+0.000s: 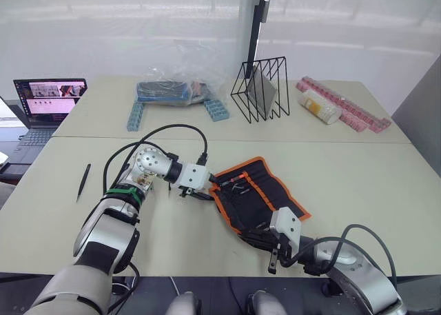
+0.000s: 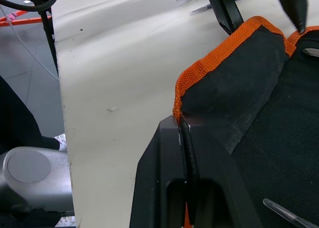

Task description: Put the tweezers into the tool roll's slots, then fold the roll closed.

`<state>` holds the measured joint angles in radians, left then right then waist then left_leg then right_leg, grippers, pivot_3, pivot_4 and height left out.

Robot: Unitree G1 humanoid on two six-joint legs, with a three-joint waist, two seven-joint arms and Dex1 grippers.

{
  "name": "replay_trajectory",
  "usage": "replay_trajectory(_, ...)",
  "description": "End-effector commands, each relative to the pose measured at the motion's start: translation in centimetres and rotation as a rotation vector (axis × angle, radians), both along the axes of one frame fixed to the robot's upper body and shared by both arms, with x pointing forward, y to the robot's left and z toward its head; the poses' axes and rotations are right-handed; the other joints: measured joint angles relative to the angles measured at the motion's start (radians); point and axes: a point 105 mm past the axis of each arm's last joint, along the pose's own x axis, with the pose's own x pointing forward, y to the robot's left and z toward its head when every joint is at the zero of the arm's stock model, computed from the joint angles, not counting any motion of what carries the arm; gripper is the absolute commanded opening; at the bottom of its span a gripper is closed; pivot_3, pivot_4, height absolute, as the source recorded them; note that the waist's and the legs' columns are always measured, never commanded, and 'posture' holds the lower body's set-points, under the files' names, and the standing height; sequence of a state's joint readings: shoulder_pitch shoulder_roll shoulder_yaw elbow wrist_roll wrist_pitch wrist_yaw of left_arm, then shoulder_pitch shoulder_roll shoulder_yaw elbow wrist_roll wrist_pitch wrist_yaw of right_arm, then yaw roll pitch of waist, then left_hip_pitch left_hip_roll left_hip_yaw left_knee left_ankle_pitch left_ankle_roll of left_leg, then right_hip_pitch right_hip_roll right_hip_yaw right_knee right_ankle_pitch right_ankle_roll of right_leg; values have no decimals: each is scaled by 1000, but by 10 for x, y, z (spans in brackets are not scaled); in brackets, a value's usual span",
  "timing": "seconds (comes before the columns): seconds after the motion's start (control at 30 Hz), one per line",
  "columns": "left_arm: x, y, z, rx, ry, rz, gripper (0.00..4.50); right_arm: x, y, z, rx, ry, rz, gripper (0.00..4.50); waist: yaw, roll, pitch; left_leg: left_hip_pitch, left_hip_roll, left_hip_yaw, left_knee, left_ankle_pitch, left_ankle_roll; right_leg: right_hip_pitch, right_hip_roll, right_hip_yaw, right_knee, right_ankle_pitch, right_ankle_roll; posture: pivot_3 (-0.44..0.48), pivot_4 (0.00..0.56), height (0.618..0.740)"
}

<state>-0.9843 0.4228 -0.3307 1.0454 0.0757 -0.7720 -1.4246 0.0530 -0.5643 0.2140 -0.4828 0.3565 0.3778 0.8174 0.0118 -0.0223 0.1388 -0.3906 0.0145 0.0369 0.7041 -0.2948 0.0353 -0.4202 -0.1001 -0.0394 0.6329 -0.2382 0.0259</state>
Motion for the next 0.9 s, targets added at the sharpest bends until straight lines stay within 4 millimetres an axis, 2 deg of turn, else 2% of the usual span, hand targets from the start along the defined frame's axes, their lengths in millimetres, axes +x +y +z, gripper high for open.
replay_trajectory(0.03,-3,2,0,35,-52,-44,680,-1,-2,8,5,-37,-4,0,1,0,0,0,0,0,0,0,0,0,0,0,0,0,0,0,150,722)
replay_trajectory(0.1,-4,6,-4,62,-77,-52,71,0,-5,7,-5,-34,-14,0,1,0,0,0,0,0,1,0,0,0,0,0,0,0,0,0,150,722)
replay_trajectory(0.13,-4,7,-5,69,-87,-53,26,1,-6,6,-9,-33,-19,0,1,0,0,0,0,0,1,0,0,0,0,0,0,0,0,0,150,722)
replay_trajectory(0.43,-4,17,-16,65,-120,-7,26,4,-16,2,-48,-32,-39,0,1,0,0,0,0,0,1,0,0,0,0,0,1,0,1,0,150,722)
replay_trajectory(0.6,-8,17,-17,51,-119,-14,26,-9,-8,6,-48,-16,28,0,1,0,0,0,0,0,1,0,0,0,0,0,1,0,1,0,150,722)
replay_trajectory(0.9,-13,22,-17,48,-92,-18,26,-12,-2,13,-29,-17,50,0,0,0,0,0,0,0,1,0,0,0,0,0,1,0,1,0,150,722)
